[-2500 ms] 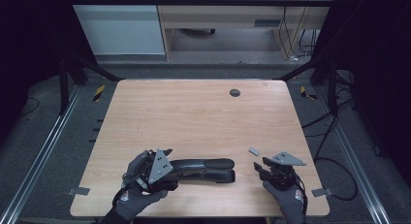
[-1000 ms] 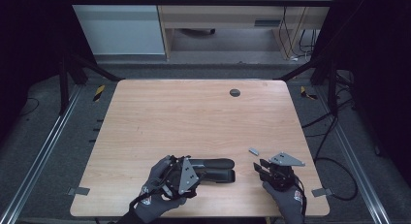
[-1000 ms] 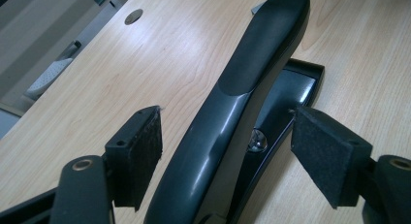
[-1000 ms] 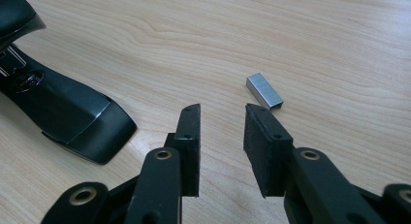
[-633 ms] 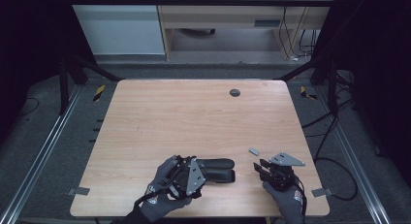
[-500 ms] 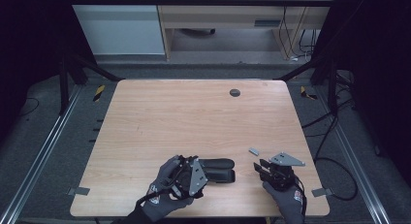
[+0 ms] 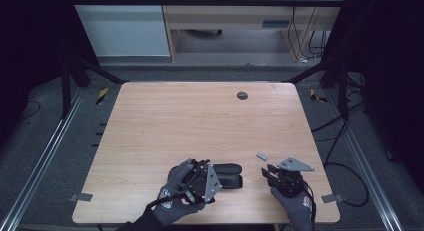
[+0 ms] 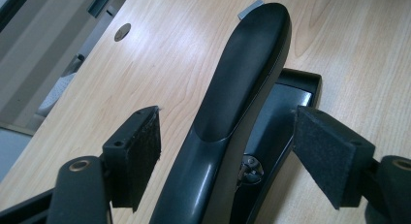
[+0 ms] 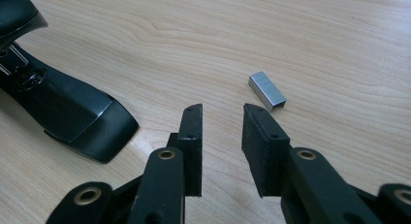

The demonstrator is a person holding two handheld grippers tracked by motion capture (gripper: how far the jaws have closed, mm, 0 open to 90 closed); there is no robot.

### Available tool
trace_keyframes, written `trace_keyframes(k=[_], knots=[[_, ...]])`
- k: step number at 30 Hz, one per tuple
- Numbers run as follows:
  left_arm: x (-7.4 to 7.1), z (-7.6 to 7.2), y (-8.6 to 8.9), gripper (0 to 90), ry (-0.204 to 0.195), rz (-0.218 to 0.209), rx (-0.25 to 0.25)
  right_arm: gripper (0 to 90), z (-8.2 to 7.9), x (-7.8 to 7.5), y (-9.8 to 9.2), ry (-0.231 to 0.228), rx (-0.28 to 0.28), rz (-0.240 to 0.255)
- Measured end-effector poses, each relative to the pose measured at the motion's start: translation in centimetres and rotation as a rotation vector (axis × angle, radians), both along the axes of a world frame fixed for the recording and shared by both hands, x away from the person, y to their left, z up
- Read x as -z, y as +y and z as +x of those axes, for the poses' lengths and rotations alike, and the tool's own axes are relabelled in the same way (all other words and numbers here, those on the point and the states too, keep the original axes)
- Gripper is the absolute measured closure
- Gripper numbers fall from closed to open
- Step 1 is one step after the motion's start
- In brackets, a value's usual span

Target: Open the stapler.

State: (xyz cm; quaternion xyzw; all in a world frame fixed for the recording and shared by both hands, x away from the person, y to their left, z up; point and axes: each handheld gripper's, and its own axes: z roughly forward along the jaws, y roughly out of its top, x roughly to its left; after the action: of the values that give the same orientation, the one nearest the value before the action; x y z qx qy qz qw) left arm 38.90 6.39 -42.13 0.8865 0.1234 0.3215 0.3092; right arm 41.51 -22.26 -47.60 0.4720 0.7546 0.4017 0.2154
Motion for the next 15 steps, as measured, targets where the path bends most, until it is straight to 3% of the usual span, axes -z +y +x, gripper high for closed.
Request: trace_keyframes(k=[15], knots=[[0.7, 0.1, -1.2, 26.5, -0.038, 0.072, 0.004, 70.7, 0.0, 0.0, 0.0, 0.004, -0.001, -0.001]])
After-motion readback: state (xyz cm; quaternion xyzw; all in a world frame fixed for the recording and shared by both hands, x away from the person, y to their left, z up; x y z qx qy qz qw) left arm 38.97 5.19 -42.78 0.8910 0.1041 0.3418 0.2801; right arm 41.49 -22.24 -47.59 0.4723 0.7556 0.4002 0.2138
